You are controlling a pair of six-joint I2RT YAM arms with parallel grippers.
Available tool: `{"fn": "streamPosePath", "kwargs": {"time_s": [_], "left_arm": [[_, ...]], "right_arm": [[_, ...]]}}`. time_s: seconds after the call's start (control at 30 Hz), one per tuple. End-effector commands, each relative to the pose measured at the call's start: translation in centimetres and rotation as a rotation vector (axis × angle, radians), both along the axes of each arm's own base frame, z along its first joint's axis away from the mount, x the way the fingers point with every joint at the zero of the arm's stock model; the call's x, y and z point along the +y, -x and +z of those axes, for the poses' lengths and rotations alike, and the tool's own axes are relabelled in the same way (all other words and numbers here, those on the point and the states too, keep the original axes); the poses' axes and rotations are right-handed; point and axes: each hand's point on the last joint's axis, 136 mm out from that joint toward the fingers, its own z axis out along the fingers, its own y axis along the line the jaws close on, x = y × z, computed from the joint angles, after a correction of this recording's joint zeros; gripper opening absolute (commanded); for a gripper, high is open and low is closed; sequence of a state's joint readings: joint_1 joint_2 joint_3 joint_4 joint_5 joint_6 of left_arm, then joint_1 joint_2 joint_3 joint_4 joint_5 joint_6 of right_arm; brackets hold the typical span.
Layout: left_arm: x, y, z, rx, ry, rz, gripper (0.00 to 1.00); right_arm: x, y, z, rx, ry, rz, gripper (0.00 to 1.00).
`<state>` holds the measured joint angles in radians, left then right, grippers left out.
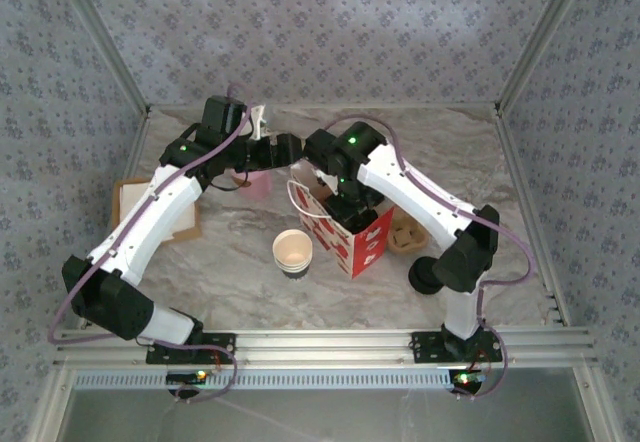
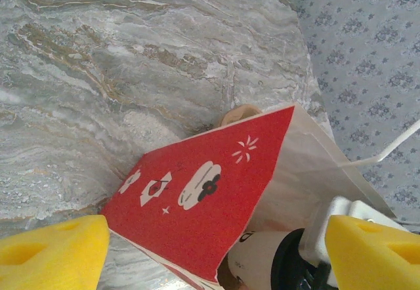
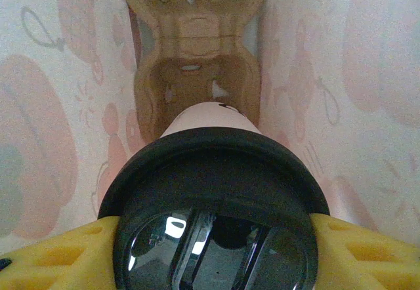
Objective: Pack the takeout coffee
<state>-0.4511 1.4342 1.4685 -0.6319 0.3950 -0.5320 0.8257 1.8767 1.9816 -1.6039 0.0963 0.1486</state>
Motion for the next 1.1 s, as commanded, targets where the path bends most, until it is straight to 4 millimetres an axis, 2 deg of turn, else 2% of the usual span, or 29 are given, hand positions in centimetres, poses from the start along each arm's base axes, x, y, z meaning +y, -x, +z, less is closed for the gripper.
{"fn": "streamPosePath", "kwargs": {"time_s": [0.0,0.33,0.63,0.83,0.97,1.07], "left_arm": [[0.5,0.1,1.0,-0.030,0.006,0.008,0.85],[0.5,0.3,1.3,-0.029,0.016,0.013,0.85],[1.9,1.3,2.2,-0.060,0.019,0.065,0.88],[3.4,3.3,3.6,-0.108,0.046,0.112,0.97],[4.3,5.7,4.8,-0.139,0.070,0.108,0.99],[4.1,7.7,5.6,-0.147,0.085,0.076,0.99]], "right_arm": [[-0.5,0.9,-0.9,0.059,0.027,-0.001,0.64],[-0.5,0.7,-1.1,0.059,0.005,-0.007,0.64],[-0.6,0.7,-1.0,0.050,-0.025,-0.014,0.63],[-0.8,0.9,-0.9,0.043,-0.033,-0.014,0.63],[-0.8,0.9,-0.8,0.040,-0.039,-0.011,0.63],[-0.6,0.8,-0.6,0.037,-0.048,-0.006,0.63]]}}
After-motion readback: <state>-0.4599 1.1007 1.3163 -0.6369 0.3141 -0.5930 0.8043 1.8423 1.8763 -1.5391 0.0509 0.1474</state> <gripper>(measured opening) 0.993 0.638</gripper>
